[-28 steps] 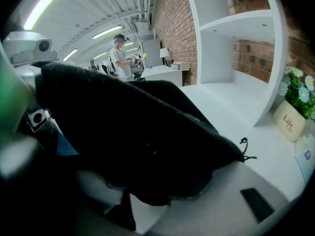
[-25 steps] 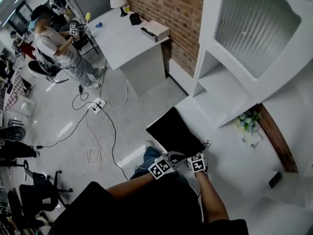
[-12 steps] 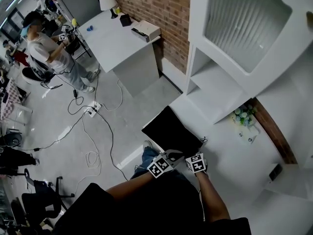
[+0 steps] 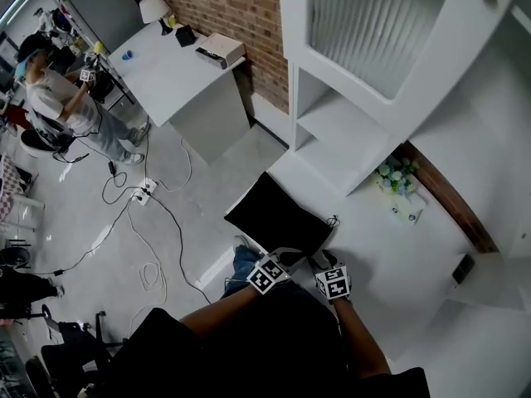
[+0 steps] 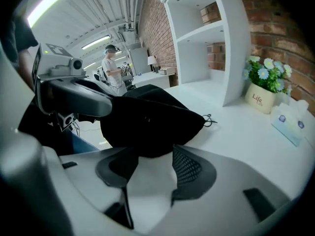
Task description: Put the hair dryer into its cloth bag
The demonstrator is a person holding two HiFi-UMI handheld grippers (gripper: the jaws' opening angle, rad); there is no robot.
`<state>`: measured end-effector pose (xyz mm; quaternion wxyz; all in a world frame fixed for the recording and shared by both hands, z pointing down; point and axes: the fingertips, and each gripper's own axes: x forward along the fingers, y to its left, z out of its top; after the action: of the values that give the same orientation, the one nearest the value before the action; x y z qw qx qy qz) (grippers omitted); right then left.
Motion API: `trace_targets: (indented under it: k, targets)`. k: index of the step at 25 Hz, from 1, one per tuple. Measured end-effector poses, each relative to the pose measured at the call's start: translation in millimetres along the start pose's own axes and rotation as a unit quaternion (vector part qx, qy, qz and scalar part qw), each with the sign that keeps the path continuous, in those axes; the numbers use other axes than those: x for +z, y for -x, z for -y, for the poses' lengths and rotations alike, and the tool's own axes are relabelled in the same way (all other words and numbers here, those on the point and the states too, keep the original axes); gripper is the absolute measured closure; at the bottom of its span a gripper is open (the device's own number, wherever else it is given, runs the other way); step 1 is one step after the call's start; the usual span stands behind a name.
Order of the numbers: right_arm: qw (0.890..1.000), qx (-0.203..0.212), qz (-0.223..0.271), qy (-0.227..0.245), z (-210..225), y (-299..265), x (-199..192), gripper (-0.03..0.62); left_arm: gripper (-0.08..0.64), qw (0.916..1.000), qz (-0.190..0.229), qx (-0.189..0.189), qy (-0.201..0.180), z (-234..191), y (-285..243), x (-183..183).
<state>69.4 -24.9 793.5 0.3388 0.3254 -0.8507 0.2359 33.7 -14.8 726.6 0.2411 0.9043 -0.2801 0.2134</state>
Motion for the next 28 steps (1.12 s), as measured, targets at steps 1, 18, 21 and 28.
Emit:
trace_targets:
  k: [1, 18, 21, 28]
  targets:
    - [1.0, -0.006, 0.001, -0.002, 1.8, 3.8, -4.8, 0.365, 0.525, 1.0, -0.008, -0.002, 0.006, 1.0, -3.5, -3.7]
    - [0.995, -0.063, 0.03, -0.066, 20.4, 59.0, -41.5, 0.37, 0.523, 0.9955, -0.081, -0.014, 0.046, 1.3, -47.8, -46.9]
    - [0.995, -0.066, 0.023, -0.068, 17.7, 63.7, -51.6, 0.37, 0.523, 0.9948, -0.09, -0.01, 0.048, -0.5, -53.3, -52.4]
    - [0.994, -0.074, 0.031, -0.073, 12.3, 75.9, -55.9, 0.37, 0.452, 0.9935, -0.104, -0.024, 0.039, 8.9, -56.8, -53.8]
